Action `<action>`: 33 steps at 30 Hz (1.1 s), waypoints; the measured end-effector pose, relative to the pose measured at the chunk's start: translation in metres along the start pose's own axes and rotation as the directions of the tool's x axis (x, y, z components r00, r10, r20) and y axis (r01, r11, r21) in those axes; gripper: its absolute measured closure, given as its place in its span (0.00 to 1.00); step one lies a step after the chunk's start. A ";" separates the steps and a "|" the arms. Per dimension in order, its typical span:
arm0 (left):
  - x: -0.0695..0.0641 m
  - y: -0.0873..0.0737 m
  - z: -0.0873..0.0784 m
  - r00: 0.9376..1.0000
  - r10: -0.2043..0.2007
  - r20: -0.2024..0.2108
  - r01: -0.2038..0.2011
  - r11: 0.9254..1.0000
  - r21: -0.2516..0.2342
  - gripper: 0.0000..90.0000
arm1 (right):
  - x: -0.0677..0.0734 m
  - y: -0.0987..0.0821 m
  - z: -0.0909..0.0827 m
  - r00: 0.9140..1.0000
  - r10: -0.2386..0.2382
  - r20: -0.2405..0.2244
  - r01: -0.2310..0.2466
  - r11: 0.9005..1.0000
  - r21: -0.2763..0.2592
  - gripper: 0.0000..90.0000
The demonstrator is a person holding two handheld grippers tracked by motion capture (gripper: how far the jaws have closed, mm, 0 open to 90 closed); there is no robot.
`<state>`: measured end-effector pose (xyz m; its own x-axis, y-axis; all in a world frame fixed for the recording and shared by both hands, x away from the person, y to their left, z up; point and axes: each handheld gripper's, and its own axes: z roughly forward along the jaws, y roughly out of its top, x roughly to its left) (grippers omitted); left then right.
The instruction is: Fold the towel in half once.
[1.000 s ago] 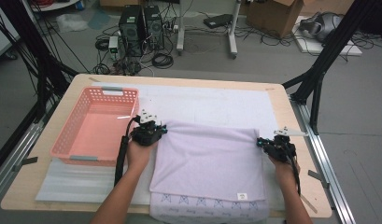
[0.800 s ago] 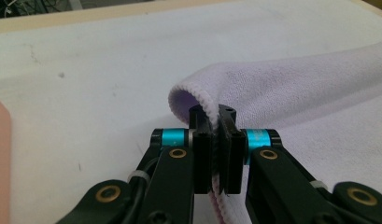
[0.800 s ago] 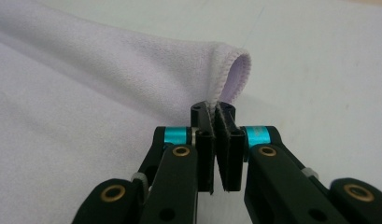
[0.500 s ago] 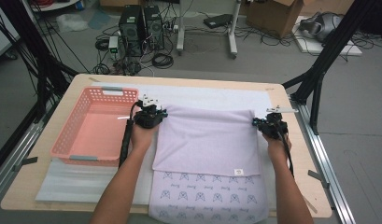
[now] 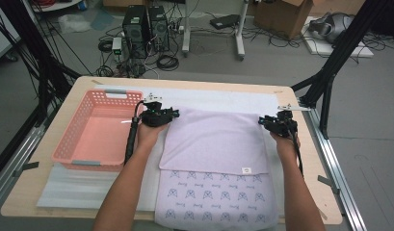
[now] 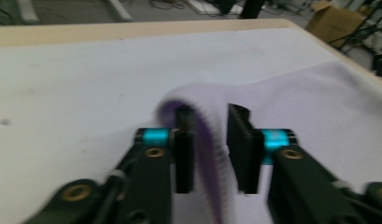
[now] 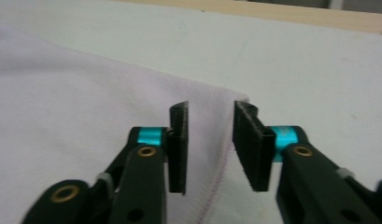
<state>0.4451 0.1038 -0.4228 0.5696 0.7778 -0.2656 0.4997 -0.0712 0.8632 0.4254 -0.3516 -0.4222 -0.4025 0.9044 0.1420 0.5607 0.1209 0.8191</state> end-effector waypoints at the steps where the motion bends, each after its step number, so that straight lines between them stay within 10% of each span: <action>1: -0.001 0.001 -0.001 1.000 -0.001 0.000 0.001 1.000 0.002 0.68 | 0.000 0.000 -0.002 1.000 -0.008 -0.004 0.008 1.000 -0.003 0.68; 7: -0.008 0.010 -0.023 1.000 0.004 0.007 -0.004 0.999 -0.036 0.52 | 0.006 0.000 -0.022 0.999 -0.035 -0.042 0.035 0.999 -0.014 0.62; 18: -0.034 -0.019 -0.070 0.997 0.052 0.061 -0.049 0.998 -0.051 0.56 | 0.037 -0.011 -0.062 0.981 -0.143 -0.130 0.141 0.990 -0.029 0.63; 33: -0.068 -0.075 -0.103 0.987 0.110 0.121 -0.110 0.994 -0.008 0.46 | 0.056 -0.088 -0.105 0.976 -0.152 -0.154 0.153 0.988 -0.002 0.66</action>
<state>0.3013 0.1209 -0.4252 0.6956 0.6842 -0.2191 0.4292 -0.1512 0.8905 0.2779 -0.3547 -0.4284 -0.5897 0.8014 0.1001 0.4912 0.2575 0.8321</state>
